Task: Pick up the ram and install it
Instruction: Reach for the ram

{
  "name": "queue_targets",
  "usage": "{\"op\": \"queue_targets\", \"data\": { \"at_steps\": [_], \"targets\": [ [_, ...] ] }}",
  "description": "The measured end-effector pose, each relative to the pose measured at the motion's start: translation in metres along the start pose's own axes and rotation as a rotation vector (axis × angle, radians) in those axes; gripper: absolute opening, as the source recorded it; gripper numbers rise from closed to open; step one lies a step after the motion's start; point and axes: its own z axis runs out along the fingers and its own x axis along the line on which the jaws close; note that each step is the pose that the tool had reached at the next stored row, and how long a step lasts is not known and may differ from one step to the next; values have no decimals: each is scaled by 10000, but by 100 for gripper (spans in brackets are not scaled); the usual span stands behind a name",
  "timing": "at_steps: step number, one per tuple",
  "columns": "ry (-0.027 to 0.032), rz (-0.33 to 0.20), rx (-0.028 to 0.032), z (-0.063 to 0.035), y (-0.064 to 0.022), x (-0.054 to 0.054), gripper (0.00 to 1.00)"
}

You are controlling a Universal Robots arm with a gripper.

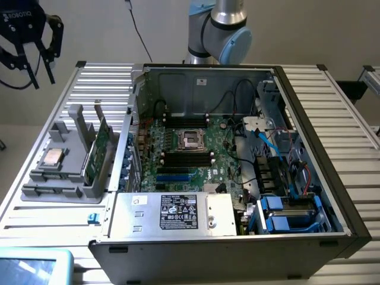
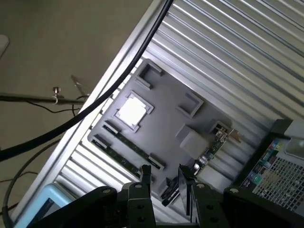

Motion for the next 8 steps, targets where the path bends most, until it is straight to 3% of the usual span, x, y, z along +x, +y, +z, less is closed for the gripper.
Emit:
{"op": "queue_targets", "data": {
  "at_steps": [8],
  "targets": [
    [64,-1456,78,0,0,0,36]
  ]
}}
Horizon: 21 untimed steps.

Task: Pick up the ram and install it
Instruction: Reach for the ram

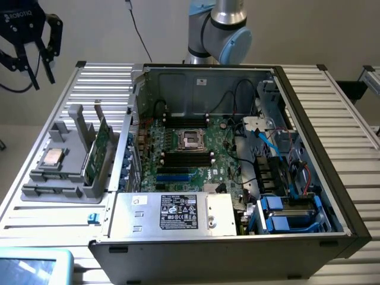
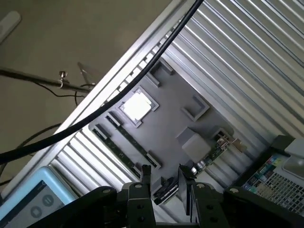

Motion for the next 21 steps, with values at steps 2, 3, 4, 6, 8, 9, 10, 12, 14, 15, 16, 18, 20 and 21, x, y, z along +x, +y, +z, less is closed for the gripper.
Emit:
{"op": "queue_targets", "data": {
  "at_steps": [2,3,4,6,8,9,10,12,14,15,16,18,20,21],
  "targets": [
    [17,-365,19,0,0,0,36],
    [25,-544,28,0,0,0,36],
    [33,-724,38,0,0,0,36],
    [49,-1094,58,0,0,0,36],
    [65,-1458,78,0,0,0,36],
    [73,-1632,87,0,0,0,36],
    [81,-1810,96,0,0,0,36],
    [98,-2185,116,1,0,0,36],
    [113,-2545,135,1,0,0,36],
    [121,-2724,144,1,0,0,36],
    [129,-2910,154,2,0,0,36],
    [144,-3264,173,2,0,0,36],
    [161,-3627,192,2,0,0,36],
    [169,-3812,202,2,0,0,36]
  ]
}}
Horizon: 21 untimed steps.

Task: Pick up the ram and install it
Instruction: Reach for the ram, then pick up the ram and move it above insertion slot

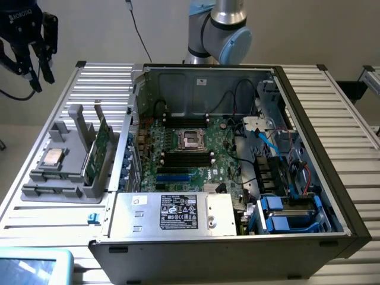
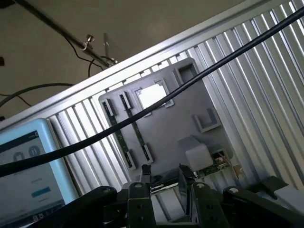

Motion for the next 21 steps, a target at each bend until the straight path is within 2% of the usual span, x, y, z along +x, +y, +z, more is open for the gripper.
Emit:
{"op": "queue_targets", "data": {
  "at_steps": [9,21],
  "targets": [
    [67,-1522,81,2,0,0,36],
    [68,-1540,82,2,1,0,36]
  ]
}}
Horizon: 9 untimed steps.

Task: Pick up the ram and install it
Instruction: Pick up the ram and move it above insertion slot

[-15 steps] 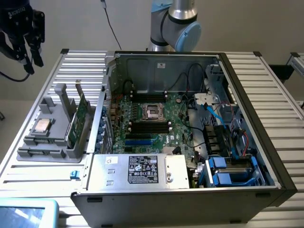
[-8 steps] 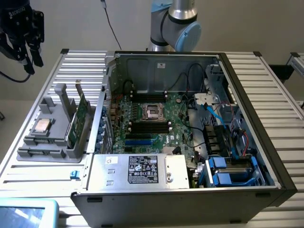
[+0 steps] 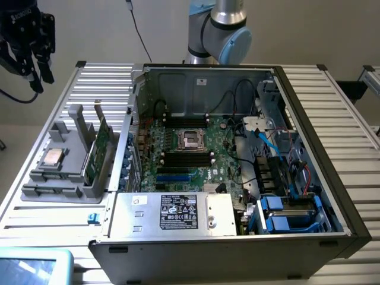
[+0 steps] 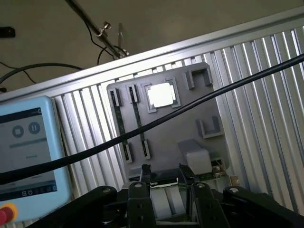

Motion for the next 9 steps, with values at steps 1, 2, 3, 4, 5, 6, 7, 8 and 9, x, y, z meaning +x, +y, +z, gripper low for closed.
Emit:
{"op": "queue_targets", "data": {
  "at_steps": [1,2,3,4,5,6,7,8,9],
  "targets": [
    [0,-1,0,0,0,0,36],
    [3,-1,-8,0,0,2,36],
    [3,-9,-8,1,7,4,36],
    [5,-52,-6,5,23,9,36],
    [7,-107,-2,11,39,14,36],
    [10,-182,2,14,51,17,36],
    [14,-252,4,19,65,21,36],
    [17,-309,8,24,85,27,36],
    [15,-359,9,32,105,33,36]
  ]
}}
